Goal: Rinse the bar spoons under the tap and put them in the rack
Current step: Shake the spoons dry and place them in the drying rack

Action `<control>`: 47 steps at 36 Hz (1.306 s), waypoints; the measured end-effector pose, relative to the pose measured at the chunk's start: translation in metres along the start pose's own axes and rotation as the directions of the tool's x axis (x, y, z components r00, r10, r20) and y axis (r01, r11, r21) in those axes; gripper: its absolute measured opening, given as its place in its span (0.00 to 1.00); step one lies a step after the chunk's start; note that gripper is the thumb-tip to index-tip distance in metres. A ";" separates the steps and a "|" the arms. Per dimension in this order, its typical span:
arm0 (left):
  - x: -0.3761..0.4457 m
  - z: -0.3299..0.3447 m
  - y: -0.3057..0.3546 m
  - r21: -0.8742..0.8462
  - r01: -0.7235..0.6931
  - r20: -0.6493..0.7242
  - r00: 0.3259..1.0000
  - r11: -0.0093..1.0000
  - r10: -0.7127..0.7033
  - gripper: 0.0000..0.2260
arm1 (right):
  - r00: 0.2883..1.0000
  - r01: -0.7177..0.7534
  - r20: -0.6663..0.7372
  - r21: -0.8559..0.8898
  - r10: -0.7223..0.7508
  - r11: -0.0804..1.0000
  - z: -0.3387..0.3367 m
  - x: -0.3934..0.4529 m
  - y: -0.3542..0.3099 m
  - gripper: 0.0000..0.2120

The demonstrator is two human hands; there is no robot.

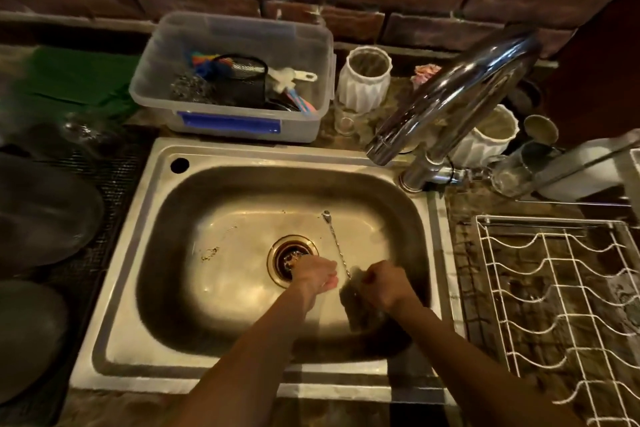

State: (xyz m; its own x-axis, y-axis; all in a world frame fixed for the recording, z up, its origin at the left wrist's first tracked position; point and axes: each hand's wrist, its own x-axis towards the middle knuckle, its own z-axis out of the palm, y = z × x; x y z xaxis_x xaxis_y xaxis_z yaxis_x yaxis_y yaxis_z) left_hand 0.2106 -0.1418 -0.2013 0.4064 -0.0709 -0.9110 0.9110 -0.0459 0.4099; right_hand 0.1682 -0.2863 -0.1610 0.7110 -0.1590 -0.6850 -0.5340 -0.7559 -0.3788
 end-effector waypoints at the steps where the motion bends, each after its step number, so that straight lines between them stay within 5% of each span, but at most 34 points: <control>1: 0.006 0.001 0.003 -0.004 0.013 -0.002 1.000 1.000 -0.014 0.04 | 1.000 -0.002 0.000 -0.004 0.002 1.000 0.004 0.003 -0.002 0.13; 11: 0.040 0.007 0.019 0.003 -0.012 -0.067 0.998 1.000 0.012 0.04 | 0.999 -0.023 0.046 -0.140 0.029 0.990 0.037 0.024 -0.001 0.15; 15: 0.045 0.009 0.024 -0.059 0.019 -0.076 0.997 0.998 -0.024 0.13 | 0.999 -0.042 0.023 -0.139 0.045 0.989 0.039 0.031 -0.003 0.15; 27: 0.055 0.016 0.027 0.114 -0.055 -0.158 0.985 0.992 0.072 0.12 | 0.999 -0.020 0.047 -0.107 0.025 0.994 0.045 0.032 -0.004 0.11; 34: 0.047 0.008 0.027 -0.101 -0.016 0.001 1.000 0.995 0.016 0.04 | 1.000 -0.018 0.017 -0.048 0.019 0.999 0.041 0.022 0.002 0.12; 47: -0.002 -0.003 0.046 -0.085 -0.095 0.017 0.995 0.992 0.096 0.10 | 1.000 0.018 0.006 -0.041 -0.017 0.999 0.014 -0.031 -0.028 0.12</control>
State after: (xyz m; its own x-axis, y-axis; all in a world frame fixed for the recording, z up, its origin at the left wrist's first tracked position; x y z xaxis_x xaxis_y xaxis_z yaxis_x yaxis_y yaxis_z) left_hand 0.2519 -0.1407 -0.1811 0.4909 -0.0920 -0.8663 0.8712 0.0455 0.4888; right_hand 0.1548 -0.2512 -0.1371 0.7176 -0.1422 -0.6818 -0.5020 -0.7842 -0.3648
